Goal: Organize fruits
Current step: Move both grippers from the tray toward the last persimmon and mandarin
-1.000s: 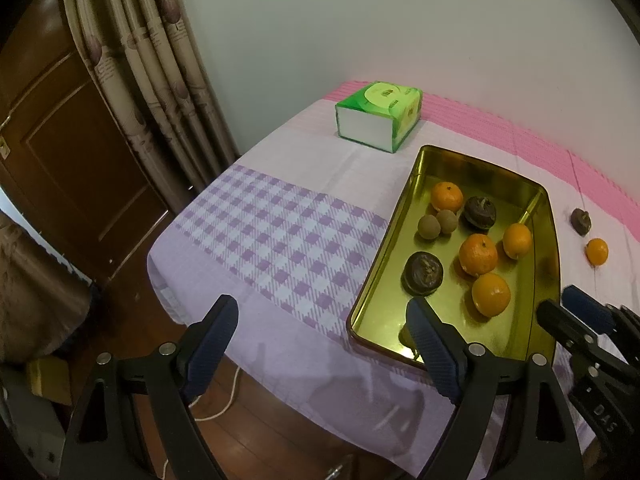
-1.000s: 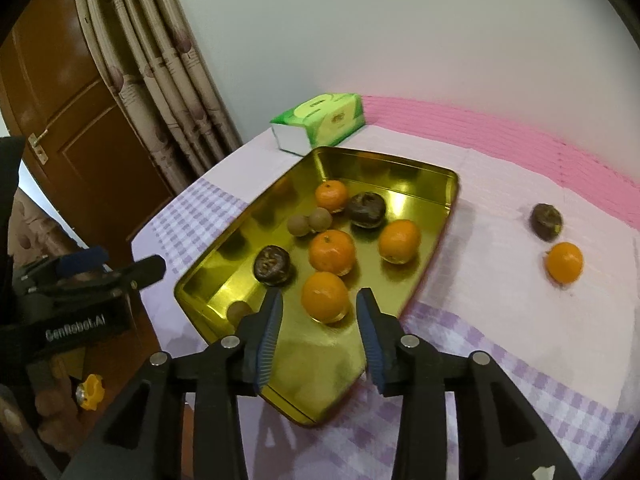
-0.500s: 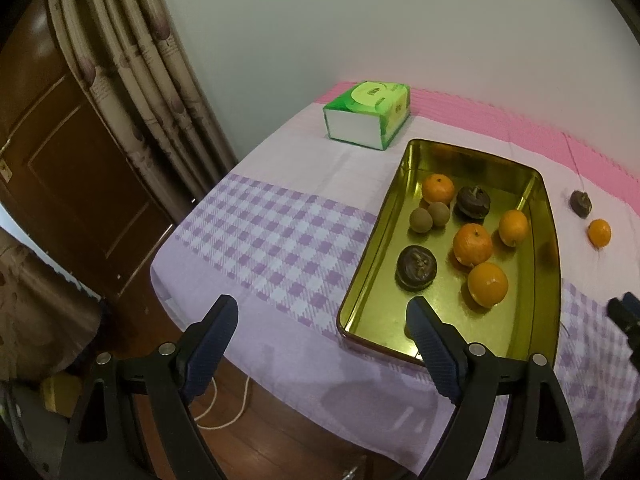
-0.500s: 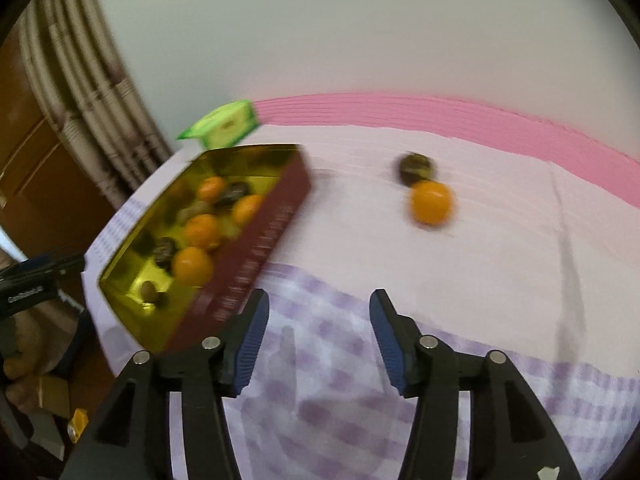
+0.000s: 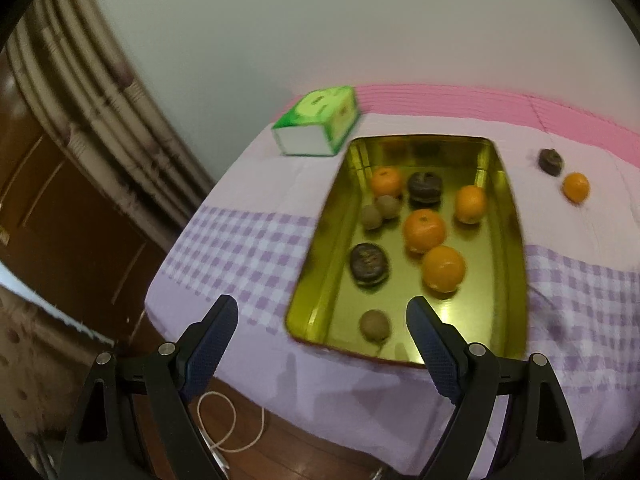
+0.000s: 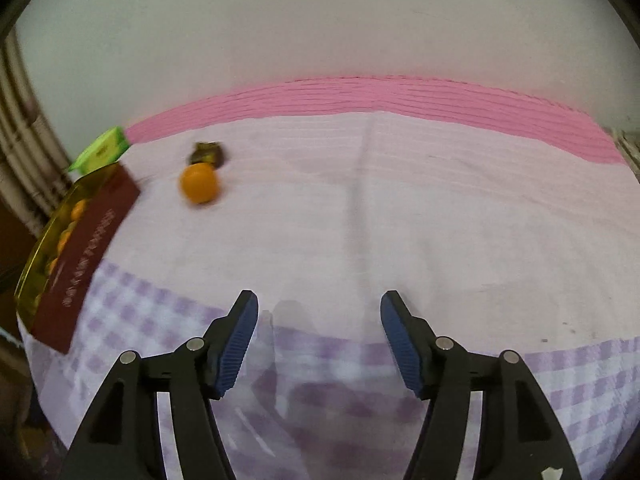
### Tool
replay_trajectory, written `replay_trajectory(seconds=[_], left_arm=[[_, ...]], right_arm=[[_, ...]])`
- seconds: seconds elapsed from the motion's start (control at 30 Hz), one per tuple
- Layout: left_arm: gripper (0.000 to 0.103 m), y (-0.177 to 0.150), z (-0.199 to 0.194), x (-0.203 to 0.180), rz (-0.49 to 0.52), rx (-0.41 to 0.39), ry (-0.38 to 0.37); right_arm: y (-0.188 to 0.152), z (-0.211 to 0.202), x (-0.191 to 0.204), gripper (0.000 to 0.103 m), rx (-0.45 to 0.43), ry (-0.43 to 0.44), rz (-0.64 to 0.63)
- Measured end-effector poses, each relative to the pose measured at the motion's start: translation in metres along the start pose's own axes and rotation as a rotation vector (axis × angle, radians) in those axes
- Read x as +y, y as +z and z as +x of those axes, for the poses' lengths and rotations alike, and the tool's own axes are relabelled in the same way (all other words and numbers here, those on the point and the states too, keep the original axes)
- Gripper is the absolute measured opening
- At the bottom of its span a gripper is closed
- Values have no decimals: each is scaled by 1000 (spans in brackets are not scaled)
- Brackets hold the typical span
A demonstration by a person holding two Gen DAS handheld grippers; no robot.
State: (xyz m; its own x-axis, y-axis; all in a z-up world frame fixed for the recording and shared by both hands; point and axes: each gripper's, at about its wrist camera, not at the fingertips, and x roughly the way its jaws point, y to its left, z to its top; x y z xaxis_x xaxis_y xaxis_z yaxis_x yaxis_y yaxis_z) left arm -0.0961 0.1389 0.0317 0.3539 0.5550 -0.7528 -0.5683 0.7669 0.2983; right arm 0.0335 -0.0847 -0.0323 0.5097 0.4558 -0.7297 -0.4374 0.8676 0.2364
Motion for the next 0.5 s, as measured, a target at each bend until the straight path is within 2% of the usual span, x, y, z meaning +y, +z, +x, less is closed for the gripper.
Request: replay_trajectory(seconds=[0.2, 0.3, 0.37, 0.5], left_arm=[[86, 23, -11, -34, 77, -24, -54], [86, 38, -16, -61, 129, -34, -112], [86, 47, -17, -76, 157, -28, -173], [86, 69, -12, -115, 218, 32, -378]], right_arm=[[4, 0, -35, 66, -5, -60, 40], [8, 1, -50, 70, -9, -82, 50], [9, 1, -56, 72, -13, -103, 47], [12, 4, -66, 77, -29, -106, 51]])
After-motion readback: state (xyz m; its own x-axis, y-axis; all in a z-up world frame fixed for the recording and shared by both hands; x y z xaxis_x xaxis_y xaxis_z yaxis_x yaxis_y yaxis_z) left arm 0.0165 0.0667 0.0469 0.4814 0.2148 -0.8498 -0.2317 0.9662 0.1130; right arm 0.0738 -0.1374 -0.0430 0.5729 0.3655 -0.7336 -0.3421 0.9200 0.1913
